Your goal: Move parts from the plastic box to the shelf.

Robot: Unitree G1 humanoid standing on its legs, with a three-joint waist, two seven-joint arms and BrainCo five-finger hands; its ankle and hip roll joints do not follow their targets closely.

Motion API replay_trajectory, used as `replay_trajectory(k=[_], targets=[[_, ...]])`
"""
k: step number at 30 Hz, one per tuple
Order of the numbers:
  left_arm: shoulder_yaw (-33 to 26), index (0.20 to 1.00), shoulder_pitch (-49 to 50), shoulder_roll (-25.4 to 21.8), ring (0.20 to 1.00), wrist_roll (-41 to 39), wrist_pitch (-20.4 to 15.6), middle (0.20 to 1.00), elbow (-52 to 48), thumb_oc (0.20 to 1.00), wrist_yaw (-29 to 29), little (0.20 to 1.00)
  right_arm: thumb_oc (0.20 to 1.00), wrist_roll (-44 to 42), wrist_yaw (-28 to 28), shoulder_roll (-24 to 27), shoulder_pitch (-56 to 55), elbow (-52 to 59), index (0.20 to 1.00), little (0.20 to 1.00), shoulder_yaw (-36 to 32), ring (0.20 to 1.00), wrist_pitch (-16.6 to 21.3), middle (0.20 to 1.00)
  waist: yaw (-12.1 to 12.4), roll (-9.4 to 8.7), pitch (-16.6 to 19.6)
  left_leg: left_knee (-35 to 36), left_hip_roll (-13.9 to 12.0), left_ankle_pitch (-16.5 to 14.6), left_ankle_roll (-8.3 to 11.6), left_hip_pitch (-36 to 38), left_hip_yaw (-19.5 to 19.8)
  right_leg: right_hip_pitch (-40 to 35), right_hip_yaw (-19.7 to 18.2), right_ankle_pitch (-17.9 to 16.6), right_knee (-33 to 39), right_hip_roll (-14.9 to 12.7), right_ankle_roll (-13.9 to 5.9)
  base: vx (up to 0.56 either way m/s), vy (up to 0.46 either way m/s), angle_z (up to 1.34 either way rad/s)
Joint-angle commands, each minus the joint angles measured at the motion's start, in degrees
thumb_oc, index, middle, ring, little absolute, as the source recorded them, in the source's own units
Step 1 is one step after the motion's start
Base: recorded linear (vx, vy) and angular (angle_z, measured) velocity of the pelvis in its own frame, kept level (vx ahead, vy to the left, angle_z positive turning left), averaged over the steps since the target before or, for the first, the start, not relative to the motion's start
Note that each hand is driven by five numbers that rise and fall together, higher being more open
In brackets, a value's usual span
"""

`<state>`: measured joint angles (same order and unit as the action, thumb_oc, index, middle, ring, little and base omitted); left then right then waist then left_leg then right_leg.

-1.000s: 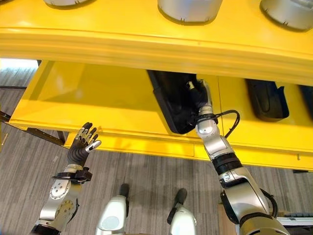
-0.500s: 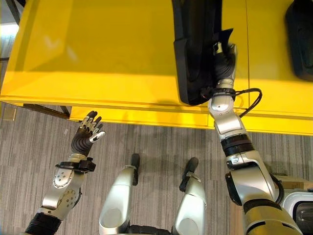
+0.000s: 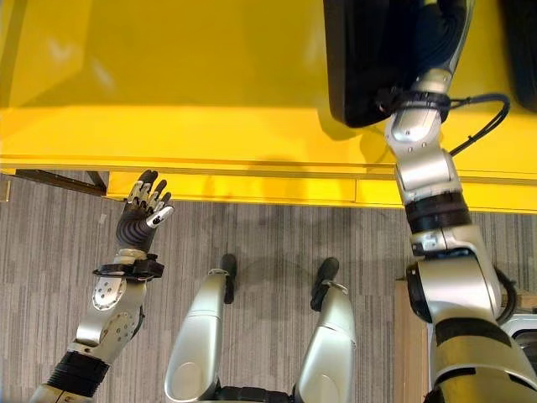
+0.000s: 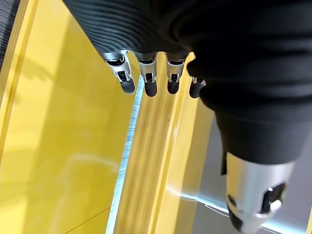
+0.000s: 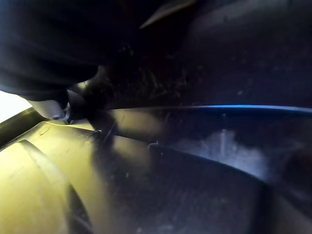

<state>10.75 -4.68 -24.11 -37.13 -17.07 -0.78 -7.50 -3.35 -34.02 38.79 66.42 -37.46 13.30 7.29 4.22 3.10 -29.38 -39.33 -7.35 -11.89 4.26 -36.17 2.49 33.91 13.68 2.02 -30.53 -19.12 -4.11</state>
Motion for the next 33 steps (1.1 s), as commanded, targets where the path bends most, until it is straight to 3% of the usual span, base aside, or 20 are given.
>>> replay_trajectory(k=[1,11,12,13,15,16,17,18,20,21,33], targets=[[2.3,1.0,3.2,-3.1,1.0,-0.9,-3.5,1.0,-5.5,1.0,0.5,1.0,0.2,-3.5,-1.0,2.3,6.4,-2.7,0.2,0.2,1.4,0.2,2.5,0.2,0.7,-1.55,5.5,6.0,-1.1,4.1,0.69,1.4,-0.7,-1.6,-4.9,4.2,-7.7,-5.1,-4.2,0.0,0.01,-0.05],[3.6,1.0,1.9,-4.4,1.0,-2.2,-3.1,1.0,-6.3,1.0,-0.2,1.0,0.2,-18.9,1.0,-2.1,16.7,-17.1,0.2,0.2,4.8,0.2,4.9,0.2,1.5,-1.93,5.9,6.0,-0.8,4.1,0.83,0.7,-0.4,-1.5,-4.5,4.2,-7.3,-4.8,-4.09,0.01,0.0,0.0],[3.7,1.0,1.9,-4.7,1.0,-2.3,-3.1,1.0,-6.4,1.0,-0.2,1.0,0.2,-19.5,1.5,-2.2,17.4,-18.1,0.2,0.2,5.5,0.2,4.8,0.2,1.7,-2.03,6.2,5.7,-1.0,2.6,1.16,1.3,-0.3,-2.1,-4.5,5.6,-7.8,-4.7,-4.63,0.03,-0.011,0.01],[3.9,1.0,1.7,-4.8,1.0,-2.6,-3.0,1.0,-6.4,1.0,-0.2,1.0,0.2,-21.1,1.8,-2.8,19.0,-19.6,0.2,0.2,6.4,0.2,4.9,0.2,1.9,-2.06,5.9,6.0,-0.8,4.1,0.87,0.6,-0.3,-1.7,-4.3,4.3,-7.3,-4.7,-4.14,0.0,0.0,0.0],[3.9,1.0,1.6,-4.8,1.0,-2.8,-3.0,1.0,-6.4,1.0,-0.2,1.0,0.2,-22.1,2.2,-3.2,19.7,-20.5,0.2,0.2,6.7,0.2,5.0,0.2,2.0,-2.06,6.0,6.1,-0.7,4.2,0.88,0.5,-0.3,-1.7,-4.2,4.4,-7.3,-4.7,-4.12,0.01,-0.004,0.0],[4.2,1.0,1.5,-4.8,1.0,-2.9,-2.9,1.0,-6.3,1.0,-0.3,1.0,0.2,-23.3,2.5,-3.8,19.9,-20.8,0.2,0.2,6.6,0.2,5.2,0.2,2.1,-2.12,6.2,5.9,-0.9,2.8,1.19,1.0,-0.1,-2.2,-4.3,5.7,-7.8,-4.6,-4.63,0.0,0.0,0.0],[4.3,1.0,1.2,-4.9,1.0,-2.9,-2.9,1.0,-6.5,1.0,-0.4,1.0,0.2,-25.1,2.6,-4.3,20.0,-21.8,0.2,0.2,6.1,0.2,5.6,0.2,2.2,-2.09,6.0,6.1,-0.6,4.2,0.87,0.4,-0.1,-1.7,-4.1,4.5,-7.4,-4.7,-4.1,0.1,-0.029,0.03],[4.5,1.0,1.1,-4.9,1.0,-3.0,-2.8,1.0,-6.4,1.0,-0.5,1.0,0.2,-26.8,2.9,-5.0,20.2,-22.2,0.2,0.2,5.9,0.2,5.9,0.2,2.3,-2.19,6.2,5.8,-0.8,2.8,1.19,0.9,0.0,-2.3,-4.2,5.8,-7.8,-4.5,-4.6,-0.07,0.005,0.04],[4.8,1.0,0.9,-4.9,1.0,-3.0,-2.7,1.0,-6.3,1.0,-0.5,1.0,0.2,-28.4,3.2,-5.7,20.5,-23.1,0.2,0.2,5.7,0.2,6.1,0.2,2.4,-2.19,5.8,6.0,-0.5,4.3,0.87,0.3,0.0,-1.9,-3.9,4.5,-7.4,-4.6,-4.06,0.01,-0.003,0.02],[5.2,1.0,0.3,-5.2,1.0,-2.9,-2.4,1.0,-6.0,1.0,-0.7,1.0,0.2,-32.0,4.2,-7.4,20.5,-25.4,0.2,0.2,5.4,0.2,6.2,0.2,2.7,-2.33,5.8,5.7,-0.7,2.7,1.21,1.0,0.2,-2.7,-4.1,5.9,-7.8,-4.4,-4.53,0.1,-0.024,0.01],[5.7,1.0,-0.8,-5.9,1.0,-1.8,-2.6,1.0,-6.2,1.0,-2.0,1.0,0.2,-27.4,6.4,-9.8,20.5,-34.0,0.2,0.2,9.6,0.2,2.2,0.2,3.4,-2.26,4.1,5.3,-0.5,2.9,1.12,0.5,0.2,-2.9,-4.0,6.0,-7.8,-4.1,-4.29,0.01,-0.002,0.0]])
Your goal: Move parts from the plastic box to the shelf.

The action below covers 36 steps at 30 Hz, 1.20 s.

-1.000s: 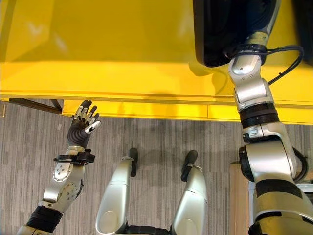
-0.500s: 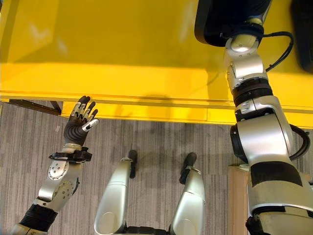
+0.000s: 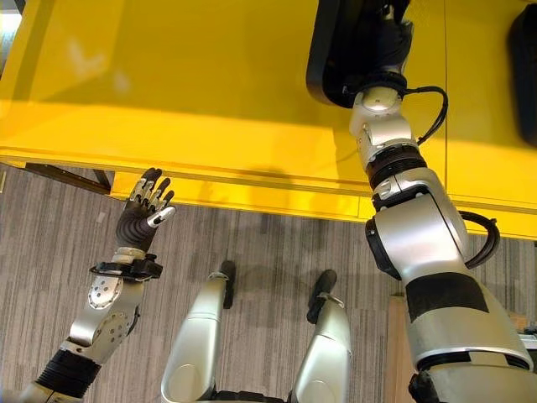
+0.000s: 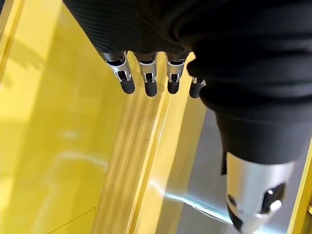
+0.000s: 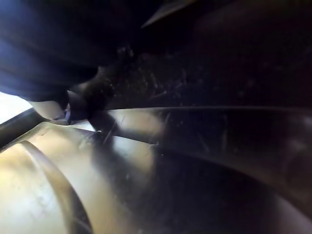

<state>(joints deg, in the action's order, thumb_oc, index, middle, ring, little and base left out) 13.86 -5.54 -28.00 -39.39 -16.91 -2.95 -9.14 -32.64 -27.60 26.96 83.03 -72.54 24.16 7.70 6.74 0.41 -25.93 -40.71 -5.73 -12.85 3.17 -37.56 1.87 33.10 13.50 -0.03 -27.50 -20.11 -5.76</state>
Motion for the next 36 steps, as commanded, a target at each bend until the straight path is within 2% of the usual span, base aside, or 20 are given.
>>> replay_trajectory(k=[1,33,34,35,36], targets=[[2.7,1.0,-0.1,-2.1,1.0,1.0,-2.8,1.0,-4.2,1.0,-0.6,1.0,0.2,2.8,0.0,2.0,3.7,0.3,0.2,0.2,-1.1,0.2,1.3,0.2,0.9,0.58,0.5,6.6,-2.1,3.8,2.19,1.8,0.9,-1.9,-3.8,8.0,-10.9,-3.1,-2.65,0.0,0.0,0.0],[3.1,1.0,0.0,-1.8,1.0,0.8,-3.6,1.0,-3.1,1.0,-1.8,1.0,0.213,5.3,-2.6,6.3,1.5,-5.8,0.213,0.213,-3.8,0.213,-0.4,0.213,-0.2,0.43,-0.7,6.4,-2.7,3.8,2.42,1.9,0.7,-1.9,-4.3,8.0,-11.1,-2.5,-2.66,0.0,0.0,0.0],[3.1,1.0,0.2,-1.9,1.0,0.7,-3.5,1.0,-3.2,1.0,-1.9,1.0,0.944,5.5,-2.7,6.6,1.8,-6.0,0.944,0.944,-3.6,0.944,-0.4,0.944,-0.2,0.43,-0.7,6.4,-2.6,3.8,2.43,1.8,0.8,-2.0,-4.2,8.0,-11.1,-2.4,-2.66,0.0,0.0,0.0],[3.1,1.0,0.2,-2.0,1.0,0.6,-3.5,1.0,-3.2,1.0,-1.9,1.0,1.0,5.6,-3.1,6.6,2.3,-6.3,1.0,1.0,-3.3,1.0,-0.5,1.0,-0.2,0.46,-0.7,6.3,-2.6,3.8,2.44,1.8,0.7,-2.0,-4.2,8.0,-11.1,-2.5,-2.69,0.0,0.0,0.0],[3.1,1.0,0.2,-2.1,1.0,0.6,-3.5,1.0,-3.3,1.0,-2.0,1.0,1.0,5.5,-3.1,6.7,2.7,-6.3,1.0,1.0,-3.1,1.0,-0.4,1.0,-0.1,0.44,-0.7,6.3,-2.6,3.8,2.42,1.8,0.7,-2.0,-4.2,8.0,-11.1,-2.5,-2.71,0.0,0.0,0.0]])
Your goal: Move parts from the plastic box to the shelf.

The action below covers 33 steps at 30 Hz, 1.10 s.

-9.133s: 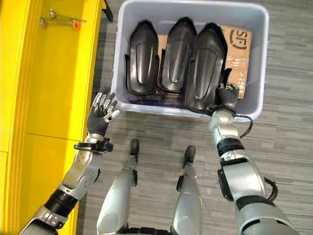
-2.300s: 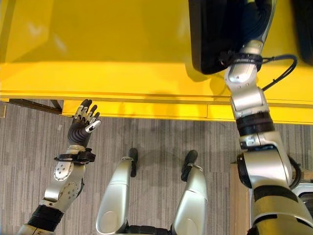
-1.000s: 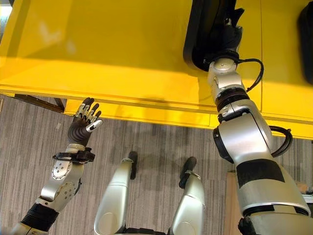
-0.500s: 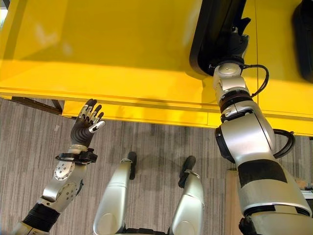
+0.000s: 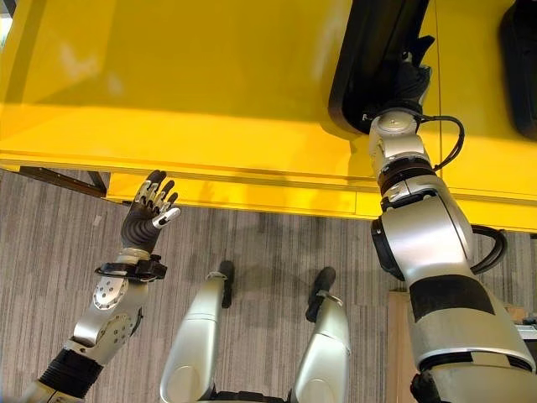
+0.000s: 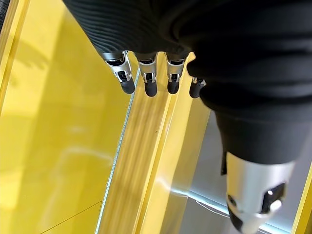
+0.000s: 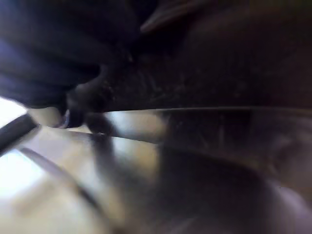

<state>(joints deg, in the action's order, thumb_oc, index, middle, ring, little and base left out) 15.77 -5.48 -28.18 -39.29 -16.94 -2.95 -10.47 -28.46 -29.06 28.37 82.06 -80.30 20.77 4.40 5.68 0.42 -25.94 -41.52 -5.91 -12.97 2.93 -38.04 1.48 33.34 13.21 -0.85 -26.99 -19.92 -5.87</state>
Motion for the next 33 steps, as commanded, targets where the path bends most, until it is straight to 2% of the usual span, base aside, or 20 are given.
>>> replay_trajectory(k=[1,7,11,12,13,14,15,17,20,21,22,24,28,29,30,31,33], targets=[[1.2,1.0,0.1,-1.8,1.0,0.5,-3.5,1.0,-3.4,1.0,-0.7,1.0,1.0,1.1,-1.7,5.3,4.2,1.7,1.0,1.0,0.6,1.0,3.1,1.0,0.8,0.38,-0.7,7.0,-2.4,3.9,2.62,2.3,1.2,-2.1,-4.0,8.9,-11.9,-2.7,-2.6,0.0,0.0,0.0],[0.6,1.0,1.6,-3.0,1.0,0.2,-3.3,1.0,-3.4,1.0,-0.7,1.0,1.0,-1.1,-2.2,7.2,8.2,2.9,1.0,1.0,2.1,1.0,4.0,1.0,0.8,0.11,-0.3,6.5,-2.4,3.9,2.64,1.6,1.3,-1.6,-4.1,9.1,-12.3,-2.6,-2.46,0.0,0.0,0.0],[0.0,1.0,2.1,-3.9,1.0,-0.6,-3.3,1.0,-3.4,1.0,-0.3,1.0,1.0,-4.7,-3.3,8.0,12.0,5.8,1.0,1.0,3.3,1.0,5.9,1.0,0.4,-0.24,0.2,6.7,-2.4,3.9,2.84,1.7,1.4,-1.8,-4.2,9.2,-12.2,-2.3,-2.49,-0.02,0.005,0.0],[0.0,1.0,2.1,-3.7,1.0,-1.0,-3.2,1.0,-3.3,1.0,-0.3,1.0,1.0,-5.4,-3.9,7.9,12.3,8.6,1.0,1.0,3.4,1.0,6.9,1.0,0.1,-0.45,0.2,7.2,-2.4,5.6,2.54,1.3,1.2,-1.3,-4.1,7.7,-11.5,-2.3,-1.95,0.0,0.011,-0.04],[-0.2,1.0,2.2,-3.7,1.0,-1.2,-3.2,1.0,-3.1,1.0,-0.3,1.0,1.0,-5.0,-4.3,7.9,12.5,10.6,1.0,1.0,3.9,1.0,7.1,1.0,-0.1,-0.58,0.6,7.0,-2.6,4.3,2.9,1.8,1.3,-1.8,-4.5,8.9,-11.9,-2.1,-2.38,-0.08,0.042,-0.08],[-0.6,1.0,2.2,-3.4,1.0,-1.4,-3.1,1.0,-3.0,1.0,-0.4,1.0,1.0,-4.6,-4.9,7.7,11.6,16.6,1.0,1.0,3.8,1.0,8.5,1.0,-0.7,-0.86,0.5,7.2,-2.5,5.8,2.6,1.2,1.1,-1.1,-4.5,7.5,-11.3,-2.0,-1.79,0.0,0.023,-0.11],[-0.8,1.0,2.2,-3.3,1.0,-1.4,-3.0,1.0,-2.9,1.0,-0.5,1.0,1.0,-4.0,-5.4,7.7,10.7,19.6,1.0,1.0,3.4,1.0,8.9,1.0,-1.0,-1.03,0.7,7.2,-2.5,5.8,2.63,1.3,1.1,-1.1,-4.5,7.4,-11.2,-2.0,-1.82,-0.09,0.05,-0.13],[-2.2,1.0,3.1,-2.5,1.0,-1.1,-2.8,1.0,-2.6,1.0,-0.5,1.0,1.0,5.7,-6.9,10.7,1.8,41.4,1.0,1.0,1.5,1.0,9.3,1.0,-2.6,-1.51,0.6,7.3,-2.9,5.7,2.66,1.5,0.8,-0.9,-5.0,7.1,-11.1,-1.8,-1.72,-0.01,0.029,-0.1],[-3.5,1.0,3.6,-1.4,1.0,-0.4,-2.5,1.0,-2.6,1.0,-0.5,1.0,1.0,13.0,-5.9,13.8,-9.2,56.7,1.0,1.0,-3.0,1.0,9.0,1.0,-3.9,-1.66,0.1,7.0,-3.1,5.5,2.45,1.5,0.5,-0.9,-5.4,7.1,-11.2,-1.7,-1.65,0.0,-0.005,-0.06],[-4.9,1.0,4.7,-0.7,1.0,0.7,-2.6,1.0,-2.9,1.0,0.0,1.0,1.0,24.1,-4.8,16.4,-22.7,67.9,1.0,1.0,-9.8,1.0,7.7,1.0,-4.6,-1.4,-0.4,6.7,-3.1,5.3,2.26,1.4,0.6,-0.9,-5.5,7.5,-11.5,-1.9,-1.71,0.0,0.0,0.0],[-4.7,1.0,4.8,-0.9,1.0,0.7,-2.6,1.0,-3.0,1.0,0.0,1.0,1.0,24.3,-4.7,16.3,-23.6,68.6,1.0,1.0,-10.5,1.0,7.4,1.0,-4.4,-1.5,-0.2,6.6,-3.1,5.2,2.26,1.4,0.6,-1.0,-5.4,7.5,-11.5,-1.9,-1.71,0.01,-0.022,0.14],[-5.9,1.0,6.2,-0.2,1.0,1.6,-3.0,1.0,-3.5,1.0,0.5,1.0,1.0,35.3,-5.0,18.5,-34.2,75.4,1.0,1.0,-15.5,1.0,5.9,1.0,-4.9,-1.17,-0.2,6.3,-3.2,5.1,2.15,1.4,0.7,-0.9,-5.4,7.8,-11.9,-2.0,-1.85,0.01,-0.006,0.05],[-6.8,1.0,7.6,0.3,1.0,3.1,-3.6,1.0,-3.5,1.0,1.4,1.0,1.0,46.9,-3.6,18.1,-48.9,82.6,1.0,1.0,-21.2,1.0,4.6,1.0,-5.3,-0.85,-0.1,6.0,-3.2,4.9,1.94,1.2,0.7,-0.8,-5.4,8.1,-12.2,-2.1,-1.91,0.01,-0.014,-0.09],[-6.6,1.0,7.7,0.2,1.0,3.1,-3.6,1.0,-3.6,1.0,1.4,1.0,1.0,47.0,-3.5,18.0,-49.4,83.0,1.0,1.0,-21.6,1.0,4.5,1.0,-5.2,-0.86,0.0,6.0,-3.2,4.9,1.94,1.2,0.8,-0.8,-5.4,8.1,-12.2,-2.1,-1.91,0.01,-0.017,-0.07],[-7.1,1.0,8.1,0.5,1.0,4.1,-3.8,1.0,-3.8,1.0,1.4,1.0,1.0,53.4,-4.3,17.5,-55.0,85.1,1.0,1.0,-23.1,1.0,3.8,1.0,-5.6,-0.79,-0.1,5.9,-3.3,4.8,1.9,1.1,0.9,-0.6,-5.4,8.1,-12.3,-2.1,-2.02,0.0,-0.011,-0.08],[-6.9,1.0,8.1,0.4,1.0,4.1,-3.8,1.0,-3.8,1.0,1.4,1.0,1.0,53.6,-4.2,17.4,-55.6,85.5,1.0,1.0,-23.5,1.0,3.7,1.0,-5.4,-0.81,0.1,5.8,-3.3,4.8,1.9,1.1,0.9,-0.6,-5.4,8.1,-12.3,-2.1,-2.03,0.01,-0.014,-0.07],[-7.0,1.0,9.0,0.5,1.0,5.5,-4.4,1.0,-4.1,1.0,1.3,1.0,1.0,59.6,-4.2,15.5,-61.0,86.0,1.0,1.0,-22.7,1.0,3.4,1.0,-5.6,-0.71,0.2,5.8,-3.5,4.8,1.9,1.1,0.9,-0.4,-5.5,8.1,-12.3,-2.1,-2.08,0.0,-0.007,-0.03]])
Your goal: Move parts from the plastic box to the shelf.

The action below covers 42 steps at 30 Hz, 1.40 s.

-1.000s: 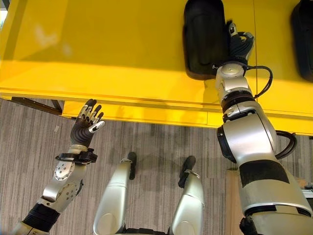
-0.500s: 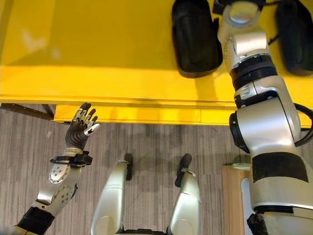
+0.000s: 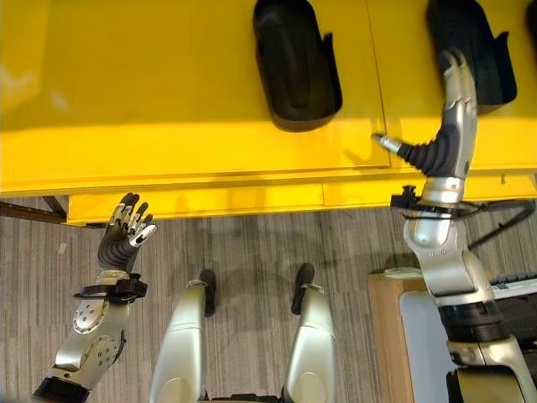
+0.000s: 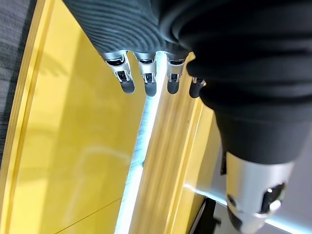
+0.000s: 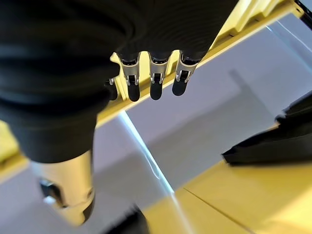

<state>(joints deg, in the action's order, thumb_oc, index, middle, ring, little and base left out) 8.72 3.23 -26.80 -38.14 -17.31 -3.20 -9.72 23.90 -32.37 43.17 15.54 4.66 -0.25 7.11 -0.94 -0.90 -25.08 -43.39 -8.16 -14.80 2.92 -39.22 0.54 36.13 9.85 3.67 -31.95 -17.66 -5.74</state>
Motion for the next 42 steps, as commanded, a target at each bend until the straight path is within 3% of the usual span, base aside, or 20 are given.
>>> replay_trajectory(k=[1,8,14,26,34,42], targets=[[0.1,1.0,0.3,-0.8,1.0,4.4,-4.2,1.0,-3.7,1.0,0.7,1.0,1.0,10.2,-1.4,1.0,4.5,0.9,1.0,1.0,-1.3,1.0,-0.3,1.0,0.9,0.51,-0.6,7.7,-1.3,6.6,1.97,2.2,1.9,-3.1,-2.2,3.6,-7.4,-4.3,-2.23,0.0,0.0,0.0],[1.0,1.0,-1.0,-0.9,1.0,5.5,-5.4,1.0,-2.8,1.0,1.0,1.0,1.0,24.9,-2.2,4.0,5.4,-8.1,1.0,1.0,6.9,1.0,-5.1,1.0,1.0,0.27,0.0,7.8,-1.8,6.6,2.5,2.2,1.9,-2.9,-2.4,3.5,-7.1,-4.0,-2.49,0.0,0.0,0.0],[1.1,1.0,-2.3,-0.5,1.0,5.6,-5.3,1.0,-2.6,1.0,1.9,1.0,1.0,31.4,0.6,4.2,13.0,-17.2,1.0,1.0,16.6,1.0,-8.0,1.0,1.4,0.18,0.2,7.8,-1.8,6.7,2.81,2.1,2.0,-2.8,-2.7,3.3,-6.8,-4.0,-2.48,0.0,0.0,0.0],[1.1,1.0,-2.8,0.5,1.0,5.1,-5.3,1.0,-1.5,1.0,2.3,1.0,1.0,27.9,1.6,-1.0,21.4,-30.6,1.0,1.0,24.4,1.0,-9.2,1.0,2.7,0.48,0.2,7.9,-1.5,7.0,2.95,1.8,1.9,-3.3,-2.5,3.2,-6.8,-4.3,-2.38,0.0,0.0,0.0],[0.8,1.0,-2.4,0.8,1.0,4.6,-5.6,1.0,-1.5,1.0,2.9,1.0,1.0,24.5,3.0,-3.4,22.8,-36.5,1.0,1.0,27.1,1.0,-8.0,1.0,3.3,0.74,0.1,8.0,-1.3,7.1,2.86,1.9,2.1,-3.5,-2.5,3.3,-6.9,-4.4,-2.36,0.0,0.0,0.0],[0.7,1.0,-1.9,0.4,1.0,4.1,-5.7,1.0,-1.6,1.0,3.3,1.0,1.0,22.0,4.3,-3.3,24.9,-39.2,1.0,1.0,29.7,1.0,-6.9,1.0,3.7,0.82,-0.2,7.8,-1.2,7.1,2.81,2.0,2.1,-3.6,-2.5,3.3,-7.0,-4.4,-2.29,0.0,0.0,0.0]])
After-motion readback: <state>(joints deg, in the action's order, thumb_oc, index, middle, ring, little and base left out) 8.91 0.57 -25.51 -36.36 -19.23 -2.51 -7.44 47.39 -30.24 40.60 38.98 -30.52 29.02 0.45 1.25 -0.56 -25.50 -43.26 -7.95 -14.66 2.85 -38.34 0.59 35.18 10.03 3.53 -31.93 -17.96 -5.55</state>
